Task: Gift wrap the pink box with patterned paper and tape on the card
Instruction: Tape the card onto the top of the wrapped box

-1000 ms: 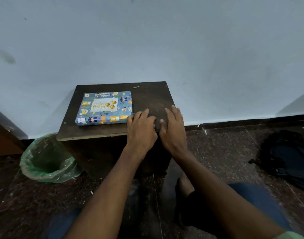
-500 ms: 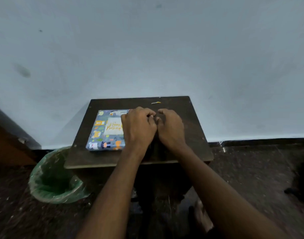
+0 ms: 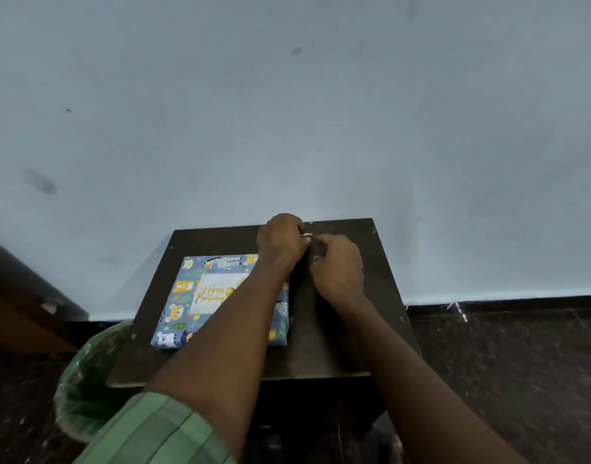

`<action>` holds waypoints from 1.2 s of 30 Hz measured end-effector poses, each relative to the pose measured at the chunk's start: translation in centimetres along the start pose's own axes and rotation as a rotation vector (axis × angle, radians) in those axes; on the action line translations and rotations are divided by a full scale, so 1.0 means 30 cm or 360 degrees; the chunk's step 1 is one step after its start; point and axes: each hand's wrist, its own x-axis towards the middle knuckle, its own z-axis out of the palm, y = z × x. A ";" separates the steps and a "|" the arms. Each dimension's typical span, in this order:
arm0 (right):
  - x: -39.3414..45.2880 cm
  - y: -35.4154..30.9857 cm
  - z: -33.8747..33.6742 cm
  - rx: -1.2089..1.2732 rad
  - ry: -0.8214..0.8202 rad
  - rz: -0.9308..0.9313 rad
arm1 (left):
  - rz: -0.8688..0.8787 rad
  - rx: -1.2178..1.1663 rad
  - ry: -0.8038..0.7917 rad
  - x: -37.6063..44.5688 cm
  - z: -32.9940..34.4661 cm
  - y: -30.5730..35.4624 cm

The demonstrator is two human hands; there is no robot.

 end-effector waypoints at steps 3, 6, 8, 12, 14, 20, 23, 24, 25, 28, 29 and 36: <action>0.006 0.021 -0.012 -0.0010 0.0014 0.0026 | -0.0005 0.0024 0.0071 0.029 0.018 0.012; 0.009 0.030 -0.022 -0.0006 0.0035 0.0037 | -0.0030 0.0091 0.0098 0.051 0.025 0.027; 0.013 0.034 -0.023 -0.0012 0.0043 0.0034 | -0.0014 0.0151 0.0053 0.067 0.029 0.028; 0.022 0.035 -0.017 0.0000 0.0059 0.0054 | 0.0006 0.0085 -0.0098 0.092 0.039 0.015; 0.029 0.035 -0.015 0.0028 0.0080 0.0069 | -0.0042 -0.0101 -0.0044 0.107 0.046 -0.002; 0.047 0.029 0.002 0.0083 0.0093 0.0069 | -0.0005 -0.0464 0.0087 0.142 0.068 -0.025; 0.048 0.029 0.019 0.0087 0.0095 0.0068 | 0.0038 -0.0436 0.0062 0.162 0.067 -0.023; 0.048 0.032 0.025 0.0085 0.0093 0.0069 | 0.0051 -0.0416 0.0044 0.170 0.067 -0.024; 0.050 0.037 0.031 0.0081 0.0093 0.0070 | 0.0058 -0.0380 0.0028 0.174 0.065 -0.021; 0.055 0.048 0.035 0.0060 0.0102 0.0077 | 0.0090 -0.0266 0.0011 0.181 0.061 -0.014; 0.057 0.051 0.034 0.0056 0.0103 0.0073 | 0.0109 -0.0244 0.0024 0.182 0.060 -0.011; 0.056 0.053 0.024 0.0098 0.0114 0.0064 | 0.0160 -0.0145 0.0038 0.164 0.048 0.018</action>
